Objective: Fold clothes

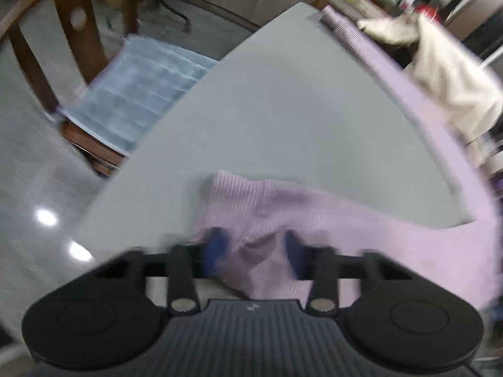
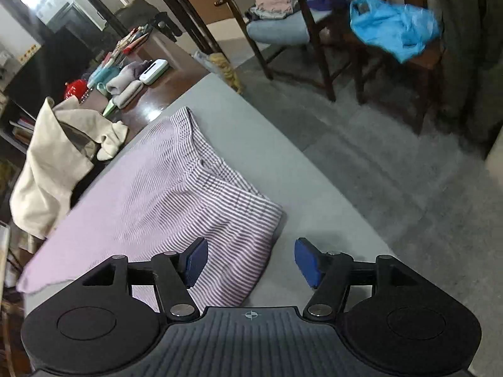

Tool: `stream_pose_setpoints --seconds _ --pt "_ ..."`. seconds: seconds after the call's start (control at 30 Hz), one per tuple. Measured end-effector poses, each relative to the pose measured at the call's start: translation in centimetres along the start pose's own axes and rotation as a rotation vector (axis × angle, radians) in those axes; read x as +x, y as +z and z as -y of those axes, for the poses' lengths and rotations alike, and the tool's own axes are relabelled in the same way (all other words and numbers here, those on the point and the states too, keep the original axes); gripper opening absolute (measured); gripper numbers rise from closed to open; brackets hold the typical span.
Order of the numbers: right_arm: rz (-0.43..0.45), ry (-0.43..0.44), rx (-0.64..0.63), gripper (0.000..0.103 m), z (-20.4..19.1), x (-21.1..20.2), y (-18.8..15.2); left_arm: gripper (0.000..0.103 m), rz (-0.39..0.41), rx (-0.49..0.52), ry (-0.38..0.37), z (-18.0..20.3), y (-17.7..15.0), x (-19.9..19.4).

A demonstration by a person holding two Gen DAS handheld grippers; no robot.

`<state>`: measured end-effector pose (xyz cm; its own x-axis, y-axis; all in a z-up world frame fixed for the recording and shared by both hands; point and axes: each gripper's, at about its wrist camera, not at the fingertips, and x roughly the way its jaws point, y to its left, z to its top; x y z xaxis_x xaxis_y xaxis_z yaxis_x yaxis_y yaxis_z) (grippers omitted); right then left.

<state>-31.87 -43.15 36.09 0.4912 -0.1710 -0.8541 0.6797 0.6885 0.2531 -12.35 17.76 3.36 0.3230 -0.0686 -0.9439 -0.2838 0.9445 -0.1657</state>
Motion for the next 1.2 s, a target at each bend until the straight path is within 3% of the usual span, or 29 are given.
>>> stream_pose_setpoints --seconds 0.07,0.1,0.33,0.43,0.53,0.6,0.67,0.73,0.83,0.87,0.9,0.97,1.1,1.2 --pt "-0.010 -0.008 -0.053 0.009 -0.5 0.4 0.1 0.006 0.001 -0.030 0.005 0.0 -0.2 -0.4" --pt "-0.019 -0.016 -0.077 0.000 -0.8 0.5 0.1 0.006 -0.001 -0.035 0.018 -0.2 -0.5 -0.5" --pt "0.000 -0.076 -0.169 0.000 -0.2 -0.9 -0.1 0.008 0.021 -0.053 0.063 -1.1 -2.7 -1.4" --pt "-0.035 -0.089 -0.192 0.000 0.7 -0.7 -0.5 0.017 0.024 -0.069 0.065 -1.3 -2.9 -1.7" --pt "-0.046 -0.063 -0.233 0.001 0.9 -0.7 -0.6 0.031 0.075 -0.086 0.090 -2.1 -3.1 -3.5" --pt "-0.025 -0.025 -0.319 0.006 0.3 -1.5 -0.8 0.047 0.147 -0.110 0.120 -2.6 -3.1 -5.4" --pt "0.009 -0.062 -0.481 0.010 -1.2 -2.7 -1.7 0.054 0.205 -0.081 0.114 -2.1 -3.2 -7.3" --pt "0.007 -0.091 -0.589 0.013 -2.7 -3.4 -2.8 0.060 0.231 -0.043 0.065 0.0 -3.6 -8.4" --pt "-0.050 -0.023 -0.653 0.014 -5.0 -3.6 -5.5 0.071 0.235 -0.018 -0.060 4.7 -4.9 -8.6" --pt "-0.068 0.008 -0.688 0.014 -6.3 -3.5 -7.1 0.073 0.219 0.000 -0.128 7.5 -6.0 -8.2" --pt "-0.081 0.022 -0.711 0.014 -7.3 -3.4 -8.3 0.073 0.209 0.008 -0.144 8.6 -6.4 -8.0" --pt "-0.110 0.044 -0.743 0.014 -8.8 -3.0 -10.3 0.073 0.148 0.079 -0.198 14.5 -8.8 -6.5" --pt "-0.155 0.039 -0.791 0.014 -10.5 -2.0 -13.5 0.073 0.071 0.222 -0.176 20.7 -12.0 -3.7" --pt "-0.186 0.025 -0.823 0.014 -10.8 -1.5 -14.9 0.073 0.053 0.283 -0.140 22.7 -13.5 -2.7"
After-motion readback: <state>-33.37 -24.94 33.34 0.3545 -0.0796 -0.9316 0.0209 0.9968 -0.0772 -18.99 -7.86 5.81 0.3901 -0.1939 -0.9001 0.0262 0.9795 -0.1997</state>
